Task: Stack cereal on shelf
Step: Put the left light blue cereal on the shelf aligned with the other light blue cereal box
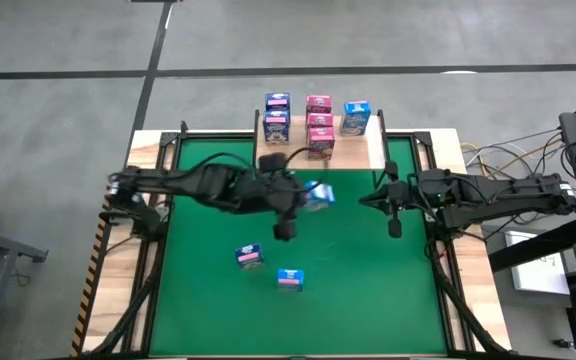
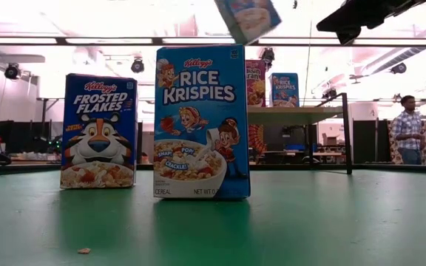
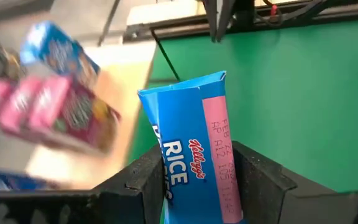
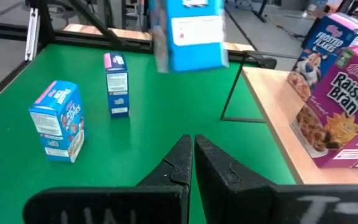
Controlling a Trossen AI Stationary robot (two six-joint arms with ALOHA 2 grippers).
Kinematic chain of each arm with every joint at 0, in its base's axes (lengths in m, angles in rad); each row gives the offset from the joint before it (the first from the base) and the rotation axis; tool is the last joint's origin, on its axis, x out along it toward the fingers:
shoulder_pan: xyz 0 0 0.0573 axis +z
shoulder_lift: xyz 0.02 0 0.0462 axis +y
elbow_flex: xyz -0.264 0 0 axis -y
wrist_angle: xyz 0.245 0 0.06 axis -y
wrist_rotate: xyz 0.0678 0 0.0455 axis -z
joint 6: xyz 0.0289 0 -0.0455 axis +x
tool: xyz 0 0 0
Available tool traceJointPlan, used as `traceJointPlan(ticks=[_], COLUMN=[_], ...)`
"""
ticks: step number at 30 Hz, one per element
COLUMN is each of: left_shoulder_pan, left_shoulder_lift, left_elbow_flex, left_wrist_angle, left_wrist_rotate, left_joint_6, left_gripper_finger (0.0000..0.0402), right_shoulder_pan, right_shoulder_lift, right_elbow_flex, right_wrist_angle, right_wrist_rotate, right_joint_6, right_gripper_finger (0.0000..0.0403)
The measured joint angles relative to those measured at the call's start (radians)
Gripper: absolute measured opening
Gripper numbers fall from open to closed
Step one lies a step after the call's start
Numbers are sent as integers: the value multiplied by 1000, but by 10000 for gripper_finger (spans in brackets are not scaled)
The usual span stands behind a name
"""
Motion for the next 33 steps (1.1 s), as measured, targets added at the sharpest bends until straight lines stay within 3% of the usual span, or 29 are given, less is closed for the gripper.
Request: traceJointPlan(ticks=[6,8,18,24,33], left_shoulder_pan=[73,101,264,310,339], left_shoulder_lift=[177,213,188,188,189], left_elbow_flex=[293,338,153,28,-115], left_wrist_angle=[-110,-98,272,512,645], left_wrist_rotate=[6,36,208,219,219], left_joint_6=[206,255,341,351,352], left_gripper_finger=[148,148,148,148,148], right_shoulder_pan=[0,0,27,51,53], right_shoulder_lift=[-29,-38,-99,-130,-139], right_elbow_flex=[-14,-17,-36,-44,-47], right_wrist_angle=[4,-3,-12,-11,-11], right_wrist_rotate=[-14,-36,-120,-150,-150], right_joint_6=[-5,-14,-69,-84,-83], right_gripper_finger=[9,9,9,9,9])
